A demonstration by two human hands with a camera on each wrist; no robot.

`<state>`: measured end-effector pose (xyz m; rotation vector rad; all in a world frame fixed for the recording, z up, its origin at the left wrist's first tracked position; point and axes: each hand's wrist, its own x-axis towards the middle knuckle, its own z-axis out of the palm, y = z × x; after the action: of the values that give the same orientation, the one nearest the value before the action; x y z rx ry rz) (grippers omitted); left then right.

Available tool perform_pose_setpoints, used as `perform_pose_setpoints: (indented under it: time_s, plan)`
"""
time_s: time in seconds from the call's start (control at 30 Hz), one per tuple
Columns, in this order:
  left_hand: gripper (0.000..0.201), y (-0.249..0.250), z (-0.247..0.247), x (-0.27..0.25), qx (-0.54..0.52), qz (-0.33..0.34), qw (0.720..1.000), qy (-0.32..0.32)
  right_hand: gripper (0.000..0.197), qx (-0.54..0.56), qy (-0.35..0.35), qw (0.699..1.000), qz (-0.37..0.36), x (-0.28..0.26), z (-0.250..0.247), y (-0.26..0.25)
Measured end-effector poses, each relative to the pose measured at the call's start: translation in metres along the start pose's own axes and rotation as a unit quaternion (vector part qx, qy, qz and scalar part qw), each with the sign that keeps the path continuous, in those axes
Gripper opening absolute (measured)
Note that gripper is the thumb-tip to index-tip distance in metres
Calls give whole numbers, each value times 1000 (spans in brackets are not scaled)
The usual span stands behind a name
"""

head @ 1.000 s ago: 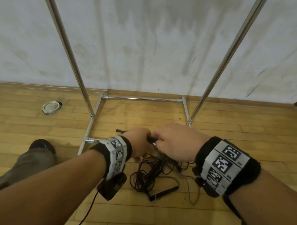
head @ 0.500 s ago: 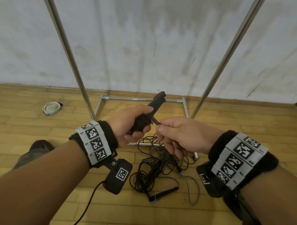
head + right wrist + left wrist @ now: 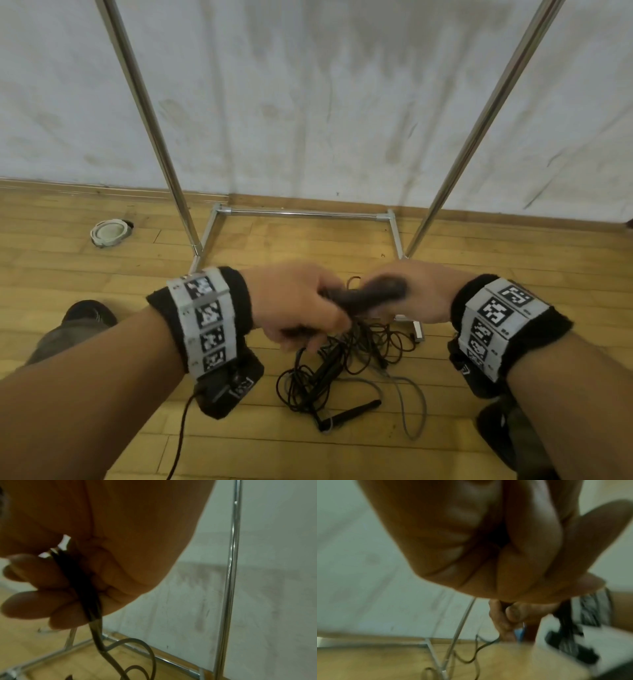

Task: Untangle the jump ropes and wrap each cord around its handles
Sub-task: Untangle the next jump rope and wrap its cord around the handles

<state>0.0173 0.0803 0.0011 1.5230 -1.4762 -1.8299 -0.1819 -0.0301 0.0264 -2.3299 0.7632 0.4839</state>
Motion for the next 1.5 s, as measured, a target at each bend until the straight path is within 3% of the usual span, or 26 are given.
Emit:
perform_pose_setpoints:
  time_s: [0.1,0.2,0.27,0.33,0.43,0.5,0.7,0.8,0.97,1.1,1.17,1.23,1.33,1.4,1.5]
  plan:
    - [10,-5,24,16,265,-109,958,-1,16,-125,-25,991,28,13,14,-11]
    - [24,-17,40,36,360,-170,917,33,17,-205,-8,978,23,27,24,-31]
    - [15,-18,36,43,369,-200,904,77,16,-239,28,971,12,32,29,-43]
    - [15,-19,21,47,318,-205,913,152,19,-241,72,968,11,32,33,-52]
    - [6,-21,-8,39,128,-149,940,279,29,-181,119,976,24,28,32,-54]
    - [6,-21,-18,31,17,-100,949,298,24,-127,129,983,27,26,24,-51]
    - [22,-20,-24,18,-215,1,945,246,30,71,34,995,57,22,20,-34]
    - [39,-19,-27,13,-316,54,922,218,35,101,17,993,52,18,19,-22]
    - [36,-20,-40,2,-412,137,881,190,38,80,46,995,41,9,18,-5]
    - [26,-17,-40,-5,-407,159,888,144,35,126,87,988,19,7,17,3]
    - [25,-14,-36,-11,-382,160,904,109,35,126,86,988,12,8,18,5]
    - [22,-11,-31,-16,-309,134,940,55,34,119,81,990,14,9,19,9]
    - [15,-4,-5,-12,-63,-2,997,-51,23,57,71,996,24,10,18,10]
    - [22,-9,22,3,132,-114,981,-80,19,-6,62,998,32,13,19,4]
    - [29,-26,48,27,276,-176,945,-14,17,-79,78,994,12,15,21,-13]
